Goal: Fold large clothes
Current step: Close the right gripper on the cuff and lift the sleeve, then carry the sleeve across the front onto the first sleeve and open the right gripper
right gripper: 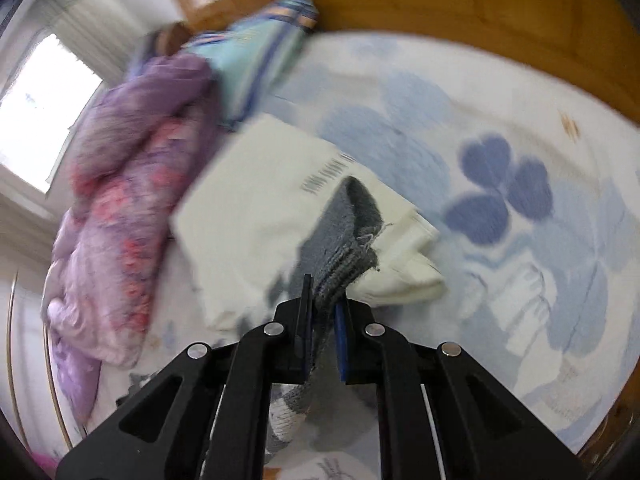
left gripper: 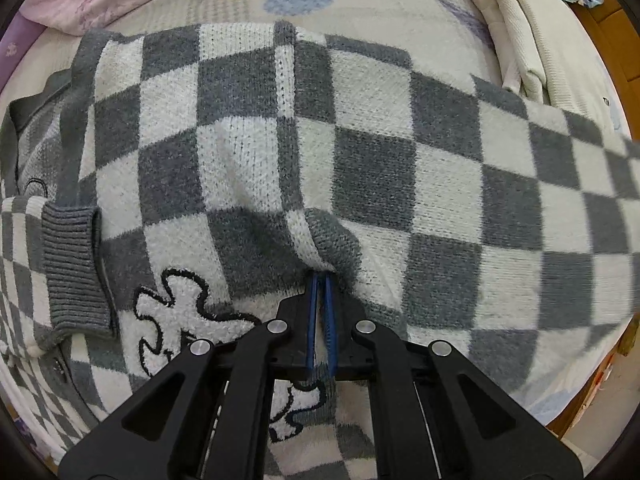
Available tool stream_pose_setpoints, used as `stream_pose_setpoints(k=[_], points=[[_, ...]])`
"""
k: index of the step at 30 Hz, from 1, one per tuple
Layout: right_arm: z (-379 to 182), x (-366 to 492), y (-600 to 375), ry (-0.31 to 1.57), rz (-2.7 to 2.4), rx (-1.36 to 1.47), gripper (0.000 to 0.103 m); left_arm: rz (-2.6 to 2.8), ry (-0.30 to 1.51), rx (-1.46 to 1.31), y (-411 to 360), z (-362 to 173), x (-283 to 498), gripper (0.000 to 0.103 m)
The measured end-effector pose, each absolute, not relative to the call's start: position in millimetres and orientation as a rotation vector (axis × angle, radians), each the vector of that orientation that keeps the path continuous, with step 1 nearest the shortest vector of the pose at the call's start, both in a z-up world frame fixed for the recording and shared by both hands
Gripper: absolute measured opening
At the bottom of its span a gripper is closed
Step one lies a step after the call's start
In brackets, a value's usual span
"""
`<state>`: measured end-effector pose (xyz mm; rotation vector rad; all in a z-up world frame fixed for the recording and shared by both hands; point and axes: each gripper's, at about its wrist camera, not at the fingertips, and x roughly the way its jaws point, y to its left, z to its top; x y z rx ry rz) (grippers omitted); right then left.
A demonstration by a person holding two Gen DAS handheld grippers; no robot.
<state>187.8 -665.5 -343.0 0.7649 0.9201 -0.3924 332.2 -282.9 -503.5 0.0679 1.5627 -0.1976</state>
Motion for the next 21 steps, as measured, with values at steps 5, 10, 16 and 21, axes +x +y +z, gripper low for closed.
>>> stream_pose_setpoints(k=[5,10,16,21], points=[[-295,221,-621,0.898,-0.277,0.64,0.008,-0.177,1.562,0.069,-285,-507,331,0.004],[-252,247,-569,0.853,-0.146,0.563,0.008,-0.168,1.543,0.027,-283,-513,328,0.004],[-210,270,-484,0.824,-0.001,0.459,0.008,-0.209,1.539,-0.077,-267,-517,328,0.003],[-194,277,-416,0.826,0.057,0.391,0.008,-0.275,1.496,-0.122,-218,-467,327,0.002]])
